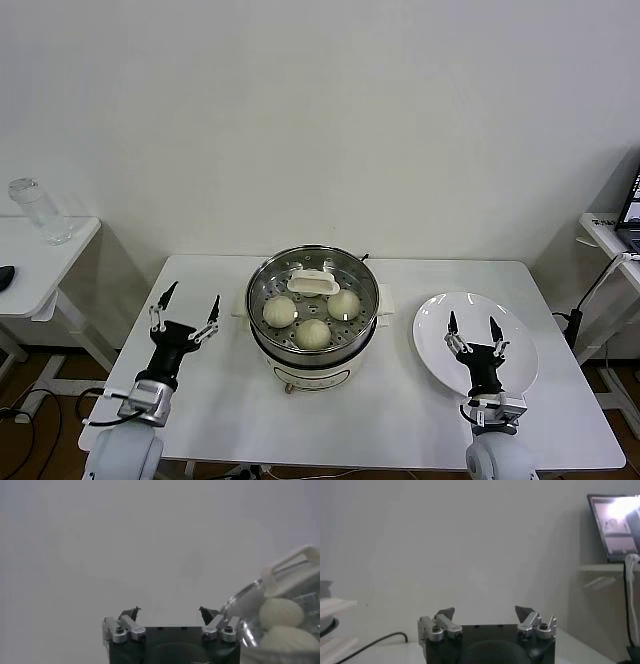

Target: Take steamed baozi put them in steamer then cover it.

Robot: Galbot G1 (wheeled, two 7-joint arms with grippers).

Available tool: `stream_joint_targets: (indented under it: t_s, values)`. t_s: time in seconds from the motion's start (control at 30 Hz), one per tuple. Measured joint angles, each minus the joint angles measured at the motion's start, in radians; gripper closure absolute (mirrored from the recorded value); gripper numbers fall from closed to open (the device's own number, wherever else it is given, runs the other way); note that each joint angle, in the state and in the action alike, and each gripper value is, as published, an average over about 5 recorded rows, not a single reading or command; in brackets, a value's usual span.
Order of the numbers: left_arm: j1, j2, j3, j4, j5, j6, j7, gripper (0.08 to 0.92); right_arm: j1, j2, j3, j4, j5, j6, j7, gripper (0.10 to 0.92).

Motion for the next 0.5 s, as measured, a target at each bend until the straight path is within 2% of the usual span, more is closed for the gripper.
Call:
stream_joint_targets:
  t_s: [0.5]
  values:
    - [0.070,-0.013,-0.054,0.049,-0.078,-0.124,0.030,0.177,-0.023,0.011,-0.006,0.023,0.001,-0.004,-0.009,0.203]
